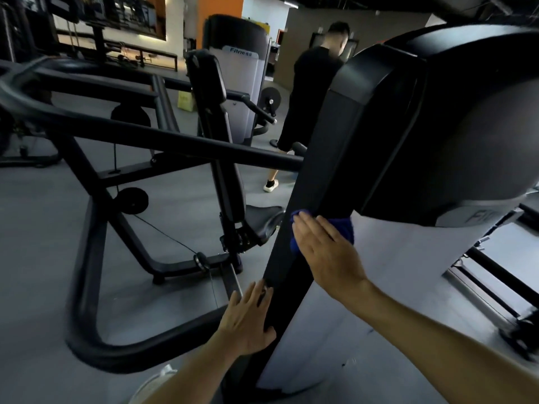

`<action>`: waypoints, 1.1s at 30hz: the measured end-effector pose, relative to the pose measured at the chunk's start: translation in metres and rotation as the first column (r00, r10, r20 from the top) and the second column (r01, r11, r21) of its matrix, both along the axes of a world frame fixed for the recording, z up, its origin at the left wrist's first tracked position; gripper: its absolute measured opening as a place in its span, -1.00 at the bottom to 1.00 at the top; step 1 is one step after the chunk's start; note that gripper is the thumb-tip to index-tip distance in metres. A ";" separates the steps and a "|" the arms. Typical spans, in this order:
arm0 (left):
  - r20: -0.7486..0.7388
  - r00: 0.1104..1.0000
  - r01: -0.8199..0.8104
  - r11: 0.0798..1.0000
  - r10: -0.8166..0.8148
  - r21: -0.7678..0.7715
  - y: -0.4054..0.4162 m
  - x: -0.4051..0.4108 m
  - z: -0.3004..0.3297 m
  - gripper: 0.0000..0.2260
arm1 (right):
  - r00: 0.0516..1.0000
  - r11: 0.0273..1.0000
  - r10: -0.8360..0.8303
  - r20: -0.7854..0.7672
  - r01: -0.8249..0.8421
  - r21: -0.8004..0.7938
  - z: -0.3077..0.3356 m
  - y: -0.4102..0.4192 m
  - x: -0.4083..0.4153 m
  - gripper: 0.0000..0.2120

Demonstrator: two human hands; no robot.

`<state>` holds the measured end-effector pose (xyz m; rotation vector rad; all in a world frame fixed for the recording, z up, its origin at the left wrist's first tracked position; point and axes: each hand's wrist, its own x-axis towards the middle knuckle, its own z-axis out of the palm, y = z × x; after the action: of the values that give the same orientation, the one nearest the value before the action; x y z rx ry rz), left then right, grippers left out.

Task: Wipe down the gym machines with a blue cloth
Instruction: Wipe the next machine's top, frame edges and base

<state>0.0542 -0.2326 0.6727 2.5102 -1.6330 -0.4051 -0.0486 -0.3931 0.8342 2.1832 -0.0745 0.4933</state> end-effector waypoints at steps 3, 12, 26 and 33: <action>-0.069 0.997 -0.034 0.999 0.036 0.034 -0.001 -0.005 -0.019 -0.16 | 0.988 0.999 -0.004 -0.153 -0.001 -0.035 -0.015 0.003 -0.002 -0.42; -0.110 0.980 -0.155 0.983 0.165 0.098 -0.002 -0.007 -0.058 -0.12 | 0.994 1.000 -0.019 0.112 0.016 0.021 -0.022 0.002 0.005 -0.49; -0.072 0.969 -0.232 0.972 0.234 0.035 -0.003 -0.015 -0.078 -0.10 | 0.985 0.999 -0.021 0.171 0.016 0.030 -0.055 0.001 0.000 -0.54; -0.033 0.966 -0.254 0.967 0.255 0.024 -0.005 -0.019 -0.085 -0.09 | 0.979 0.999 -0.027 -0.201 0.022 -0.024 -0.099 0.007 -0.006 -0.39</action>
<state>0.0353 -0.2371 0.5879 2.6642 -1.2759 -0.4349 -0.0548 -0.3865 0.7356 2.1968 0.0138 0.2557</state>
